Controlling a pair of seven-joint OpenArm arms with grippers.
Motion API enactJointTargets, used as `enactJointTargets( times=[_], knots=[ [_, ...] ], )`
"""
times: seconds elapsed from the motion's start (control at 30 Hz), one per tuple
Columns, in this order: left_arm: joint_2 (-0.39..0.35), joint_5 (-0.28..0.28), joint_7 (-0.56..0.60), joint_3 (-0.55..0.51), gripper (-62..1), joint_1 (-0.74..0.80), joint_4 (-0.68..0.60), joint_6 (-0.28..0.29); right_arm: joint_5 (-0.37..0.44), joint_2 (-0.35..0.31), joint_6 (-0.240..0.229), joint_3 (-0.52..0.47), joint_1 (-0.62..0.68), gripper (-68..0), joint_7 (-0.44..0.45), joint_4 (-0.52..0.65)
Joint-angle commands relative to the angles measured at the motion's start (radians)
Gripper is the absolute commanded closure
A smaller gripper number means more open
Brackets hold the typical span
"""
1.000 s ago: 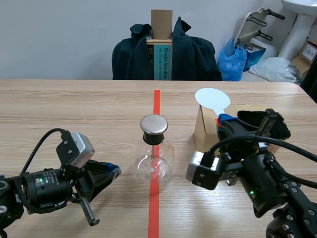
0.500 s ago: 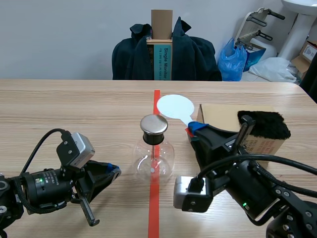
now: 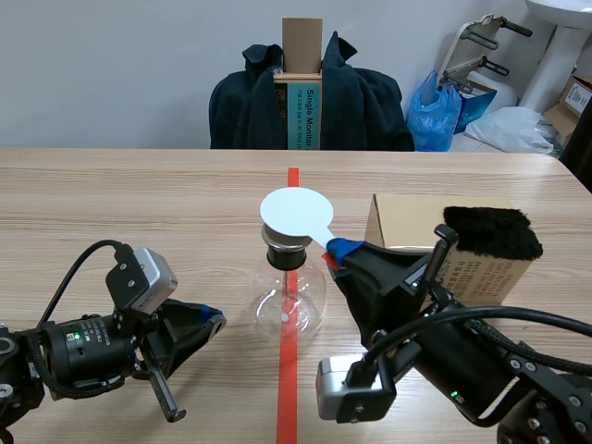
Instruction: Do the electroscope experiment.
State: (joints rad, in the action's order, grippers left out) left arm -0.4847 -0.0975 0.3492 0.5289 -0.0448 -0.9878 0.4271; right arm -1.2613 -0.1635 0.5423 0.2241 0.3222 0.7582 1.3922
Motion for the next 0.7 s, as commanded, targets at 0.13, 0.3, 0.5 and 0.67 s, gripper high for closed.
enactJointTargets(
  times=[0.13, 0.3, 0.5, 0.67],
  knots=[
    [0.008, -0.010, 0.013, -0.011, -2.8, -0.005, -0.019, 0.003, 0.008, -0.011, 0.011, -0.007, -0.006, -0.8, 0.001, 0.031],
    [0.008, -0.010, 0.009, -0.011, -2.8, -0.005, -0.019, 0.003, 0.008, -0.011, 0.011, -0.007, -0.006, -0.8, 0.001, 0.031],
    [0.008, -0.010, 0.009, -0.011, -2.8, -0.005, -0.019, 0.003, 0.008, -0.011, 0.011, -0.007, -0.006, -0.8, -0.008, 0.031],
    [0.008, -0.010, 0.009, -0.011, -2.8, -0.005, -0.019, 0.003, 0.008, -0.011, 0.011, -0.007, -0.006, -0.8, -0.090, 0.031]
  ],
)
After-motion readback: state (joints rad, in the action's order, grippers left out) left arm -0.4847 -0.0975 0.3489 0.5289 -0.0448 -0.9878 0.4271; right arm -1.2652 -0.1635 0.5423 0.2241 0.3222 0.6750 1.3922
